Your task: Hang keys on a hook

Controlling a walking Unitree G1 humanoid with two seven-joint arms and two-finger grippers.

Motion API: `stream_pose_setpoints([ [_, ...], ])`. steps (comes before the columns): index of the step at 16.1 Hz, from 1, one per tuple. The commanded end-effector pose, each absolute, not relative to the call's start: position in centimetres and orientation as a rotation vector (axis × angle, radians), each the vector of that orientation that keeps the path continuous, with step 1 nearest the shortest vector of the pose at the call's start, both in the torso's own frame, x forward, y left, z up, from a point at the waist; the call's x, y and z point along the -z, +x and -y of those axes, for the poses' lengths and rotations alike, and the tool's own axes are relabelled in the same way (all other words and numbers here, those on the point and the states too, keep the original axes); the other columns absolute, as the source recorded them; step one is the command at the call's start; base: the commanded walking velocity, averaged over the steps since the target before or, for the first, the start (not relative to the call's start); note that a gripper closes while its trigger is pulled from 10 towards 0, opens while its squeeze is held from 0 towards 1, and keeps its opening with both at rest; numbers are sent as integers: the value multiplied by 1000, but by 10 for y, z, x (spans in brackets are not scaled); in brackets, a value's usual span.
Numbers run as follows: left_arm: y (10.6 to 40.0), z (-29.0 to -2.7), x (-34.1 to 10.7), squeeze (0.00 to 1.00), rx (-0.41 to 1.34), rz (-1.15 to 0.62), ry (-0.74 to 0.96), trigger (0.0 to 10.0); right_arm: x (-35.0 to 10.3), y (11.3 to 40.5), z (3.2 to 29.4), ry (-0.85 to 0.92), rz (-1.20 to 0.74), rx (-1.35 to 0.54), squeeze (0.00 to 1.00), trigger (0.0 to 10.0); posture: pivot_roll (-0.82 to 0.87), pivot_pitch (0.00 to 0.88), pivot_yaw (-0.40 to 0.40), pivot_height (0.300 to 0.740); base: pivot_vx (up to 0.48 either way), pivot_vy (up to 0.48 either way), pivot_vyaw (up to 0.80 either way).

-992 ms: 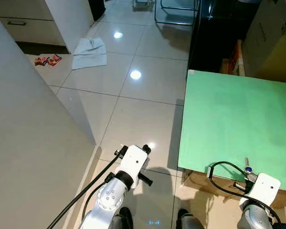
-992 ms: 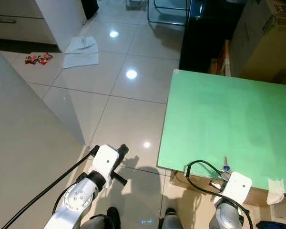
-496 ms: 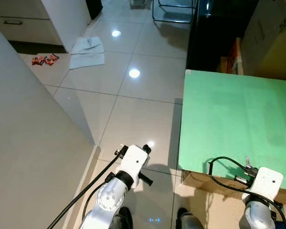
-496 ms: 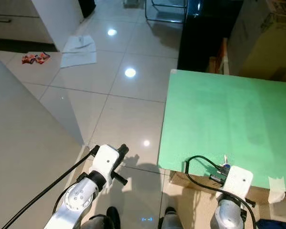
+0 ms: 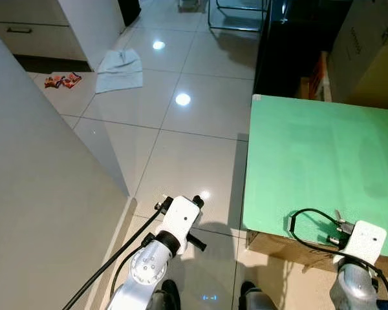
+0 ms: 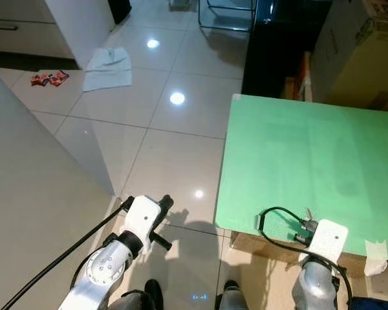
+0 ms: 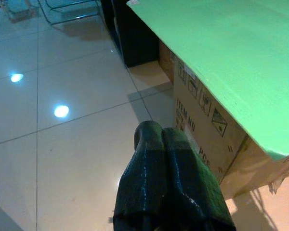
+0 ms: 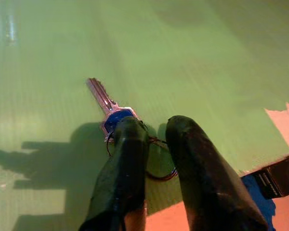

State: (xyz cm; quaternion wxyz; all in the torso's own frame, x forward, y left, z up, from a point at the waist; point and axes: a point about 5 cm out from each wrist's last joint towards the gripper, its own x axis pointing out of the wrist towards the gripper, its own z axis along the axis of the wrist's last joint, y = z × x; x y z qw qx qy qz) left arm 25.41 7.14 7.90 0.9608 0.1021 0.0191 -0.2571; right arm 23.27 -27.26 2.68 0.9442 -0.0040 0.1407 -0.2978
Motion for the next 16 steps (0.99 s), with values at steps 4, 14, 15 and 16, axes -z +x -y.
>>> stream_pose_setpoints([
  [4, 250, -76, -75, 0, 509, -63, 214, 10000, -11, 223, 276, 48, -340, 635, 1000, 10000, -183, 275, 82, 740, 0, 0, 0],
  [14, 252, -77, -76, 0, 510, -53, 218, 10000, 18, 209, 256, 238, -452, 609, 0, 10000, -184, 266, 84, 740, 0, 0, 0],
  [15, 252, -76, -76, 0, 510, -53, 218, 10000, 18, 208, 255, 239, -455, 608, 0, 10000, -184, 267, 84, 740, 0, 0, 0],
  [16, 252, -76, -77, 0, 510, -52, 217, 10000, 19, 208, 255, 242, -460, 609, 0, 10000, -184, 269, 84, 740, 0, 0, 0],
])
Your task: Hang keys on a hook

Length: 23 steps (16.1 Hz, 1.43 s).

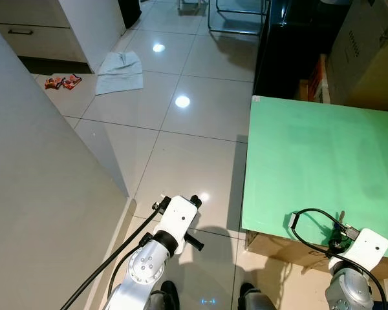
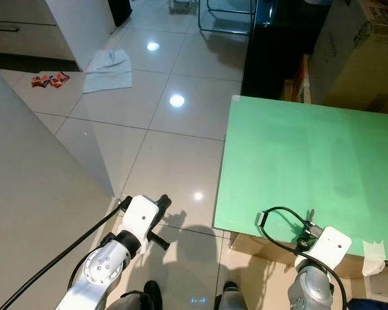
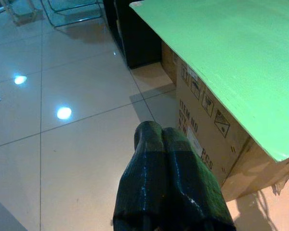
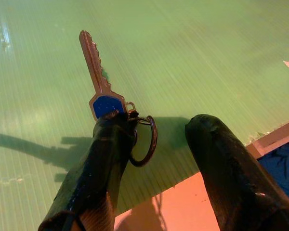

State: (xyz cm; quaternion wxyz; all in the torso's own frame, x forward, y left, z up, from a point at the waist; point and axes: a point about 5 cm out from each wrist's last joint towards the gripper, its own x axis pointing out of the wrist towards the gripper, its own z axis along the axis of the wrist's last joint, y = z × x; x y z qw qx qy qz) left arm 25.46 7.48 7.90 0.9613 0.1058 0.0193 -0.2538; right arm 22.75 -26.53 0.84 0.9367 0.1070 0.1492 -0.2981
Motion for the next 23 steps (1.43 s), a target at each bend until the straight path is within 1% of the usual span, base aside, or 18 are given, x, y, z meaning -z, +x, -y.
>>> stream_pose_setpoints([
  [1, 252, -76, -77, 0, 511, -52, 217, 10000, 20, 208, 255, 245, -466, 610, 0, 6078, -184, 271, 85, 740, 0, 0, 0],
  [2, 252, -76, -77, 0, 511, -52, 217, 10000, 21, 207, 255, 251, -472, 614, 0, 902, -183, 272, 85, 740, 0, 0, 0],
  [3, 252, -76, -77, 0, 511, -53, 216, 10000, 21, 208, 255, 254, -472, 614, 0, 0, -183, 273, 86, 740, 0, 0, 0],
  [15, 252, -76, -77, 0, 507, -50, 215, 10000, 13, 209, 256, 225, -413, 597, 0, 0, -186, 281, 86, 740, 0, 0, 0],
  [19, 253, -76, -78, 0, 504, -47, 214, 10000, -4, 216, 257, 161, -331, 585, 0, 0, -189, 283, 84, 740, 0, 0, 0],
  [23, 256, -73, -78, 0, 503, -44, 208, 10000, -39, 228, 252, 59, -181, 549, 0, 0, -196, 267, 80, 740, 0, 0, 0],
])
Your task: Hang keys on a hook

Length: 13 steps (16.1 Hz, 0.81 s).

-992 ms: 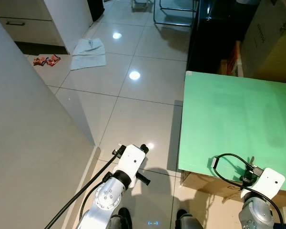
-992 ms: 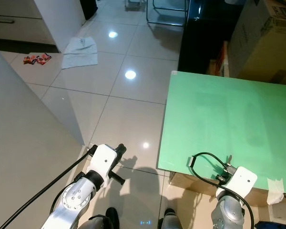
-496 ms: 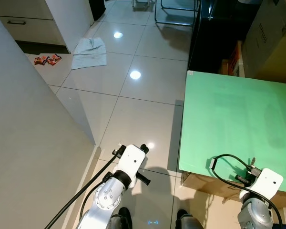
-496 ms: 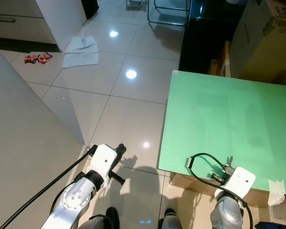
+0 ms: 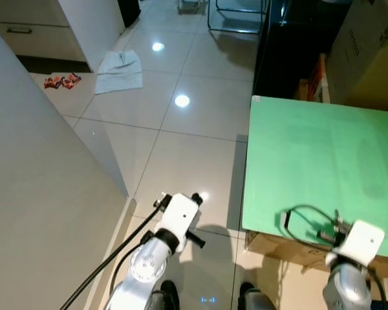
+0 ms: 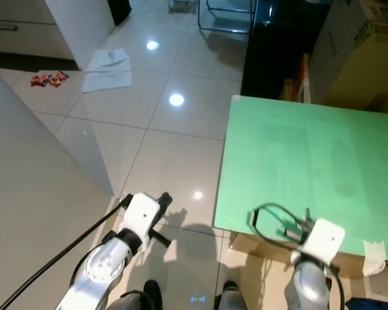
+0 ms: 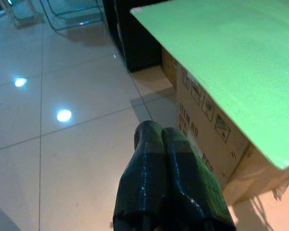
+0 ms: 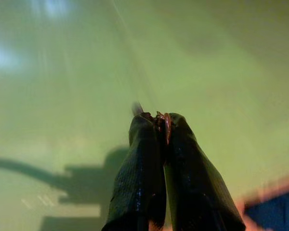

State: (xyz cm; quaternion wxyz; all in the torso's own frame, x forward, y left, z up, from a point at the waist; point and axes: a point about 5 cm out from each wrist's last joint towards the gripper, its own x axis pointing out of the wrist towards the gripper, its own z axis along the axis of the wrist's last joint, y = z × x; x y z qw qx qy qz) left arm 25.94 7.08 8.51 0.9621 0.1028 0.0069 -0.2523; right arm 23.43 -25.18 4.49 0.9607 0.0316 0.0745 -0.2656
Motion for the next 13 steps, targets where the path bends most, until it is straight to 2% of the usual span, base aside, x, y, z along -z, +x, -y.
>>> stream_pose_setpoints([
  [1, 258, -72, -79, 0, 504, -41, 205, 10000, -47, 230, 249, 39, -149, 538, 0, 0, -198, 260, 78, 740, 0, 0, 0],
  [4, 271, -63, -83, 0, 495, -43, 156, 10000, -72, 238, 235, 16, -63, 475, 0, 0, -217, 190, 65, 740, 0, 0, 0],
  [5, 278, -59, -84, 0, 495, -57, 128, 10000, -77, 244, 230, 40, -53, 455, 0, 0, -223, 141, 60, 740, 0, 0, 0],
  [7, 291, -53, -87, 0, 492, -83, 87, 10000, -89, 256, 222, 89, -26, 413, 0, 0, -224, 100, 60, 740, 0, 0, 0],
  [8, 302, -54, -88, 0, 462, -122, 27, 10000, -102, 268, 216, 128, 12, 364, 0, 0, -228, 35, 63, 740, 0, 0, 0],
  [9, 308, -55, -88, 0, 454, -135, 3, 10000, -109, 275, 214, 153, 29, 340, 0, 0, -230, 7, 67, 740, 0, 0, 0],
  [13, 323, -77, -97, 0, 414, -118, -62, 10000, -131, 290, 188, 202, 69, 71, 0, 0, -229, 0, 97, 740, 0, 0, 0],
])
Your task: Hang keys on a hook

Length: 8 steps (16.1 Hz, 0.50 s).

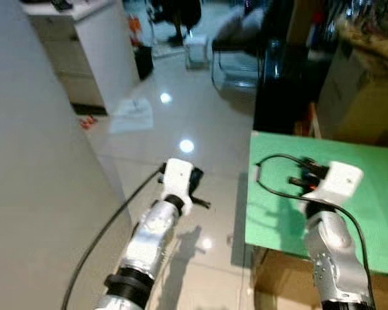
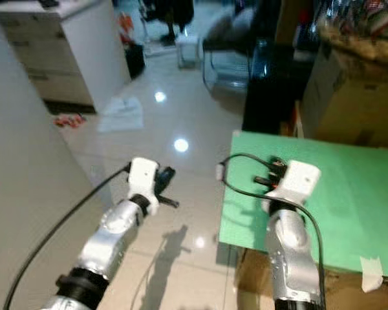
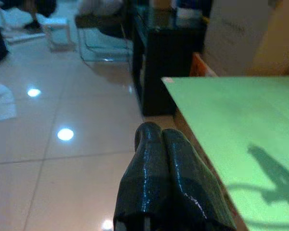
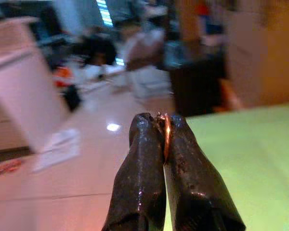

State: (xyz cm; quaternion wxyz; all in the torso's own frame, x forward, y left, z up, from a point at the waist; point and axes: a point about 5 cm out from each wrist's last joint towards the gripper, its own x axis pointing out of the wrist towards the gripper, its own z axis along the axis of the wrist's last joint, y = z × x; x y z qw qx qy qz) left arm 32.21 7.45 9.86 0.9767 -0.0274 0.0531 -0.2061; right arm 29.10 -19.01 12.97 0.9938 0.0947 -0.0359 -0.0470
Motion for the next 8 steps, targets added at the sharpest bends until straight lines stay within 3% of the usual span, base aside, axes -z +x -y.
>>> stream_pose_setpoints([
  [1, 326, -93, -97, 0, 356, -120, -93, 10000, -131, 287, 189, 153, 82, 67, 0, 0, -231, 0, 102, 740, 0, 0, 0],
  [2, 326, -117, -99, 0, 252, -117, -172, 10000, -133, 279, 191, 78, 119, 94, 0, 0, -226, 0, 102, 740, 0, 0, 0],
  [4, 319, -146, -108, 0, 131, -30, -169, 10000, -139, 265, 191, -57, 200, 113, 0, 0, -204, 0, 90, 740, 0, 0, 0],
  [5, 306, -155, -125, 0, 120, 77, -77, 10000, -134, 252, 183, -87, 209, 73, 0, 0, -179, 0, 72, 740, 0, 0, 0],
  [7, 284, -162, -121, 0, 66, 34, -15, 10000, -122, 238, 178, -48, 165, 50, 0, 0, -137, 0, 35, 740, 0, 0, 0],
  [8, 280, -166, -112, 1000, 41, -4, -43, 10000, -114, 238, 177, -22, 131, 51, 0, 0, -127, 0, 28, 740, 0, 0, 0],
])
